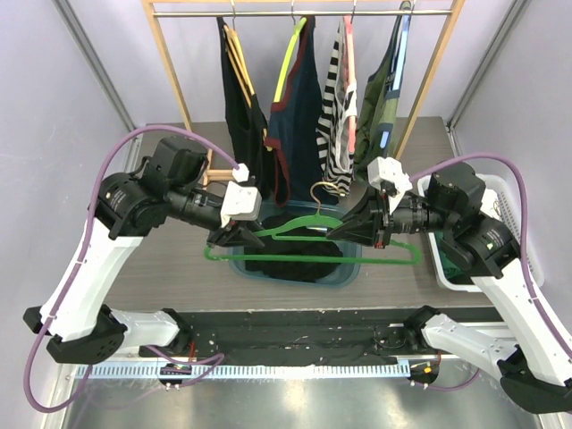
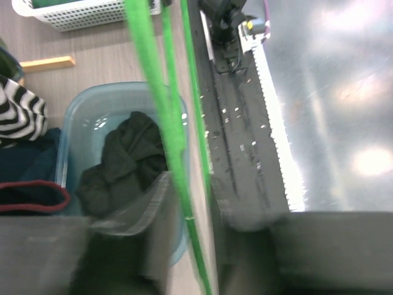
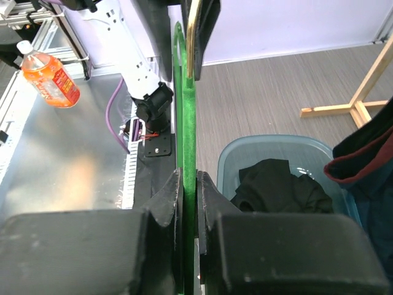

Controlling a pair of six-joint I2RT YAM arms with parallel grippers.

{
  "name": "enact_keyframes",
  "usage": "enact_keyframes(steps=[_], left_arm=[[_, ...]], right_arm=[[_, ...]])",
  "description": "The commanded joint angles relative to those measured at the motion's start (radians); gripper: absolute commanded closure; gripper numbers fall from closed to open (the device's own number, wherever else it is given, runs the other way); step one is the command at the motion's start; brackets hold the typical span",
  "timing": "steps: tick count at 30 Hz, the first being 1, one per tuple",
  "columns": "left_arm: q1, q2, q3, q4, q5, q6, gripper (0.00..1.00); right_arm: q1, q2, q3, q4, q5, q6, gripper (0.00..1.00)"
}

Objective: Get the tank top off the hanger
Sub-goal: Place the hanger at the clothesline.

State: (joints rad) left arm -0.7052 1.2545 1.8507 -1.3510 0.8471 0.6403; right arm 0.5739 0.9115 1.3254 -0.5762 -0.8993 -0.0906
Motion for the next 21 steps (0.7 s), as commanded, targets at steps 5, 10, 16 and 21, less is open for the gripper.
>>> enact_keyframes(steps=[5,10,16,21], left_arm=[[0.003,0.008,0.016,-0.079,-0.005,0.024,0.99],[0.003,-0.004,0.008,-0.076,-0.054,0.021,1.0],[0.009,-0.084,-0.011,-0.059,-0.224,-0.04,1.0],[0.075,-0.223,-0.111,-0.151,-0.25,0.062,1.0]], right_arm=[[0.004,-0.039,0.003,0.062,0.066,-0.026,0.99],[0.003,-0.068,-0.038,0.145,0.202,0.015,0.9],[0.006,-0.138,-0.114,0.253,0.374,0.055,0.16],[0.004,-0.203,-0.127,0.253,0.511,0.052,0.0]])
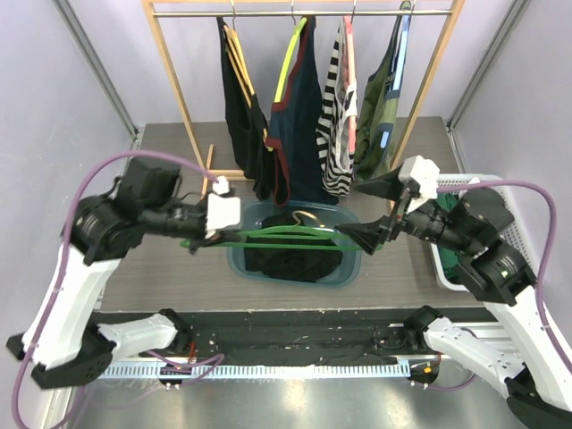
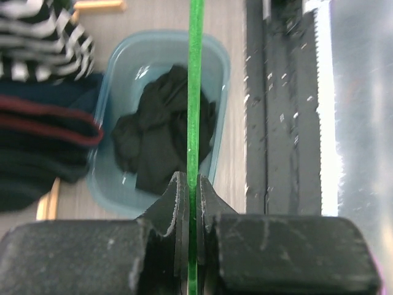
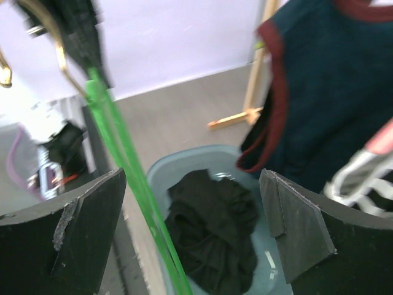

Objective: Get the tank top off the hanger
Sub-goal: Place the hanger at the clothesline.

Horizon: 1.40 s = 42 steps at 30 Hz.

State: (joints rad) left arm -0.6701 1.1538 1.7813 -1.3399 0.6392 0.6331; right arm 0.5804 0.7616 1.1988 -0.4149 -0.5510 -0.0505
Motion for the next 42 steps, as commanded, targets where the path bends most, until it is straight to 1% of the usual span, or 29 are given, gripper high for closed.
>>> enact_keyframes(steps=[1,2,3,6,7,8,10,11,16,17,20,21,24,27,31,35,37,38,39,41,42], left_arm=[[0.05,-0.144,-0.046,-0.174,-0.056,0.109,1.0],[0.061,-0.19,-0.043,-0.168,-0.068,0.108,1.0],[0.085,-0.213,-0.042,-0.145,-0.093,0.084,1.0],[0.113,-0.298,-0.043,0.045,-0.261,-0.103,1.0],[0.13,-0.311,-0.031,0.127,-0.382,-0.146,1.0],[0.138,-0.322,-0.022,0.157,-0.439,-0.211,1.0],[0.148,-0.341,0.0,0.204,-0.53,-0.239,1.0],[0.152,-0.348,0.004,0.218,-0.602,-0.268,1.0],[0.164,-0.396,0.015,0.26,-0.791,-0.294,1.0],[0.165,-0.401,0.017,0.262,-0.861,-0.294,0.99],[0.165,-0.437,0.0,0.281,-0.937,-0.282,1.0],[0.17,-0.447,-0.029,0.295,-0.996,-0.282,0.99],[0.176,-0.473,-0.077,0.385,-1.073,-0.291,1.0],[0.184,-0.476,-0.071,0.4,-1.07,-0.308,1.0],[0.201,-0.45,-0.026,0.364,-0.951,-0.368,1.0],[0.202,-0.416,-0.082,0.407,-0.952,-0.401,0.99],[0.202,-0.364,-0.103,0.41,-0.938,-0.433,0.99],[0.201,-0.338,-0.1,0.404,-0.95,-0.494,1.0],[0.202,-0.268,-0.076,0.365,-0.961,-0.522,1.0],[0.202,-0.191,-0.016,0.308,-0.987,-0.591,1.0],[0.202,-0.102,0.015,0.233,-0.969,-0.628,1.0]], right_arm=[[-0.002,-0.062,-0.002,0.094,0.199,0.018,0.0],[-0.004,-0.083,-0.005,0.102,0.239,0.032,0.0],[-0.002,-0.096,-0.01,0.125,0.314,0.049,0.0],[-0.001,-0.129,-0.022,0.172,0.414,0.081,0.0],[-0.002,-0.131,-0.015,0.174,0.421,0.089,0.0],[-0.002,-0.125,-0.007,0.176,0.422,0.089,0.0],[-0.002,-0.093,0.024,0.166,0.418,0.107,0.0],[-0.002,-0.079,0.034,0.151,0.413,0.115,0.0],[-0.004,0.011,0.113,0.097,0.364,0.146,0.01],[-0.002,0.022,0.123,0.078,0.358,0.146,0.02],[-0.002,0.042,0.148,0.062,0.347,0.152,0.02],[-0.002,0.044,0.15,0.061,0.346,0.156,0.02],[-0.002,0.051,0.154,0.067,0.336,0.159,0.02],[-0.002,0.048,0.157,0.067,0.329,0.164,0.02],[-0.002,0.035,0.131,0.077,0.316,0.176,0.02],[-0.004,0.033,0.122,0.083,0.304,0.189,0.03],[-0.002,0.033,0.125,0.084,0.298,0.192,0.04],[-0.002,0.033,0.125,0.082,0.298,0.195,0.05],[-0.002,0.03,0.125,0.082,0.298,0.193,0.05],[-0.004,0.019,0.125,0.073,0.298,0.192,0.06],[-0.004,0.015,0.122,0.073,0.299,0.192,0.06]])
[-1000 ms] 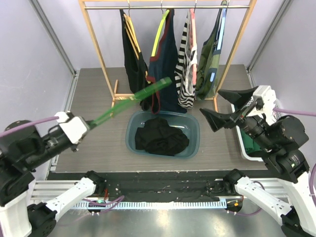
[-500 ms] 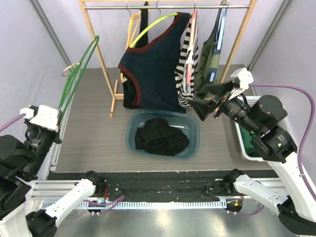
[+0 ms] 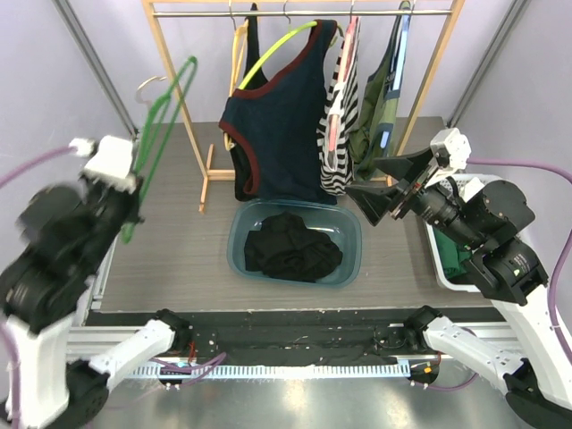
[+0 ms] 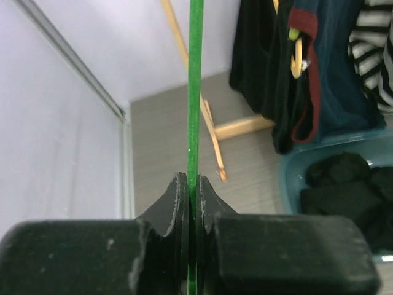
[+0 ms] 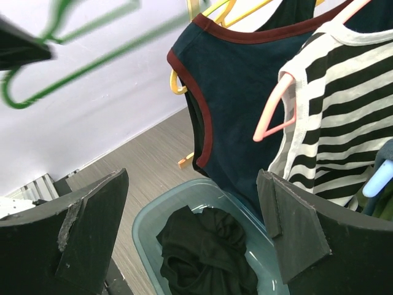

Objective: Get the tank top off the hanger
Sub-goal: Place the hanger at the clothesline.

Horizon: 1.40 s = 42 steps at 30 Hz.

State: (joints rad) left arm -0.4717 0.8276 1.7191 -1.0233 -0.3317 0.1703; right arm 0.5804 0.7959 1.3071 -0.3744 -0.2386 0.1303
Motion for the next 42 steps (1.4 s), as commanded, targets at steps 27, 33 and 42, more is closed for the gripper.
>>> enact_keyframes(steps=[27,33,42], left_arm=[[0.39,0.711,0.591,0.017,0.519,-0.433,1.0],[0.387,0.735,0.62,0.087,0.555,-0.456,1.0],[0.364,0.723,0.564,0.173,0.511,-0.427,1.0]], right_arm=[[-0.004,-0.057,-0.127,0.081,-0.074,0.04,0.14],[-0.004,-0.055,-0.152,0.091,-0.091,0.054,0.15],[-0.004,-0.064,-0.178,0.1,-0.11,0.061,0.17]])
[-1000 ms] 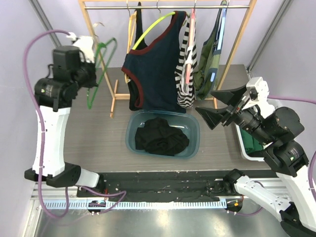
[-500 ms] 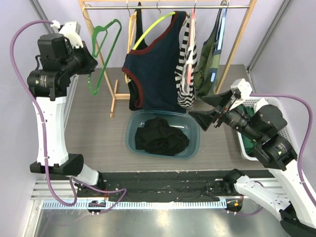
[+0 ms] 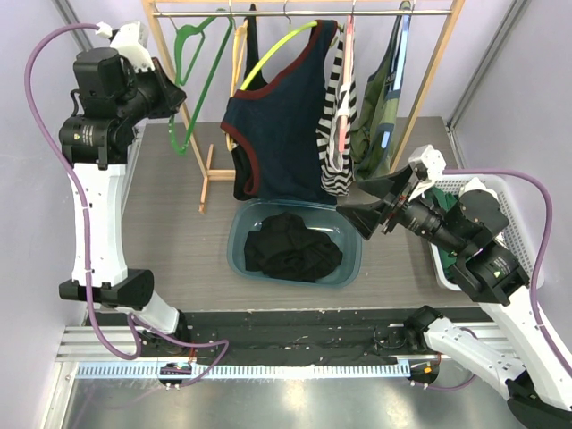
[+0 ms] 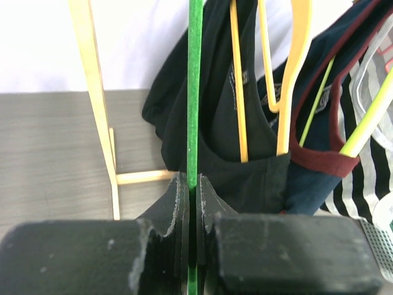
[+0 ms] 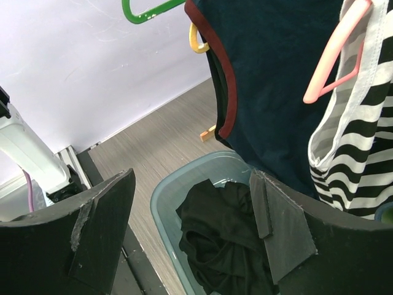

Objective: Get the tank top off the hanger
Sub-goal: Place the hanger at the clothesline.

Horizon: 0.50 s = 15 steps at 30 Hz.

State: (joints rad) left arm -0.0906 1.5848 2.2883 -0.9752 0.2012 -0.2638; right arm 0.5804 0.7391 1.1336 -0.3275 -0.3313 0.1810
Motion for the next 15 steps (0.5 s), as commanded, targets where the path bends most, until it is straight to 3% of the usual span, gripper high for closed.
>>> enact_keyframes(steps=[1,15], left_arm=[[-0.021,-0.037,-0.012,0.142,-0.052,0.023,1.0],[-0.119,0.079,0.114,0.064,-0.315,0.147,1.0]], right_arm=[[-0.004,-0.007,-0.006,0.053,-0.017,0.011,0.18],[-0.002,-0.038,-0.012,0.042,-0.028,0.009,0.22]])
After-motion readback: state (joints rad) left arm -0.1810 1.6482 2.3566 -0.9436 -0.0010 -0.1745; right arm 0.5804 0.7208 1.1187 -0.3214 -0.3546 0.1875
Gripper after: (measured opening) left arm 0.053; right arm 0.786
